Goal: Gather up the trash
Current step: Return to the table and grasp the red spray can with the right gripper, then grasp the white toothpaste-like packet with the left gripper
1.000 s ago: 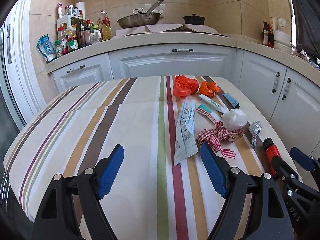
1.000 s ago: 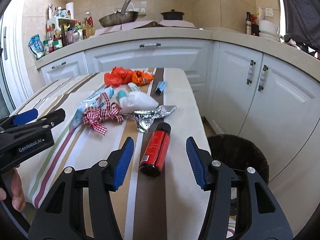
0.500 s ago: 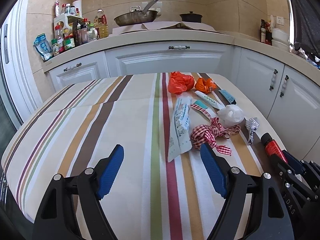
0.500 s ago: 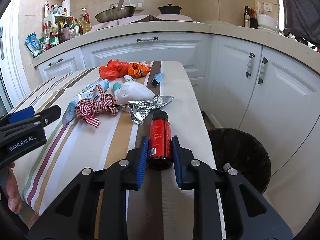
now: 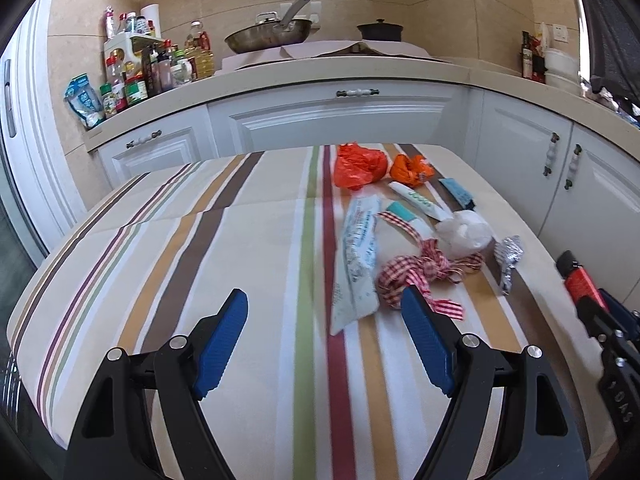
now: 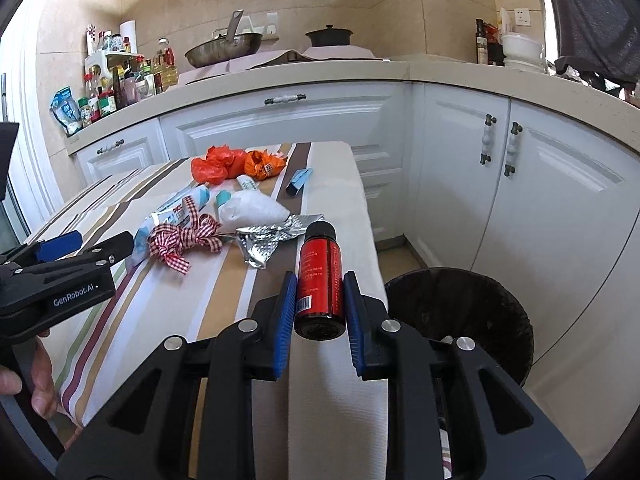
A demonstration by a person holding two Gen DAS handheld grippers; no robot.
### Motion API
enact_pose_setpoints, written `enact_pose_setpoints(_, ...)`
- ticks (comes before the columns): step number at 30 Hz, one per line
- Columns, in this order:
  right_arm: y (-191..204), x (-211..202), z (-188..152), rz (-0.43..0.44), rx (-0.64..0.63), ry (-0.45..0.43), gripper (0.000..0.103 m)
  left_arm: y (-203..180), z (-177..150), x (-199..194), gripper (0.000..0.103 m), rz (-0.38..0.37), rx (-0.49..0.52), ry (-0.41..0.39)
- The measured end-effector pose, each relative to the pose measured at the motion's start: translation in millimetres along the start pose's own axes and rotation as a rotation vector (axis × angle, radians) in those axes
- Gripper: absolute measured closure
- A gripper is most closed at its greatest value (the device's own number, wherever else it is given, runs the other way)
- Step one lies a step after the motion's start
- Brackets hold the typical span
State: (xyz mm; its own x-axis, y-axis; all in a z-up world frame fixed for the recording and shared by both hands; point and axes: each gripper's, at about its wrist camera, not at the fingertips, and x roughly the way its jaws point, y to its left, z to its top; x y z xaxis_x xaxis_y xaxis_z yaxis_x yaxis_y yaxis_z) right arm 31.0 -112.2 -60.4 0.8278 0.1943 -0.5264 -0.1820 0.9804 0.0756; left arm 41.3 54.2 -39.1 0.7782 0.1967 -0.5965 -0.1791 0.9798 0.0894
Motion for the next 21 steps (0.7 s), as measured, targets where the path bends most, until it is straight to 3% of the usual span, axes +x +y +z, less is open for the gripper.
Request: enact_pose_setpoints(21,-24,16,37,-0.039,-0.011,-0.017,0.08,5,7,24,0.026,0.017,0.018,0.048)
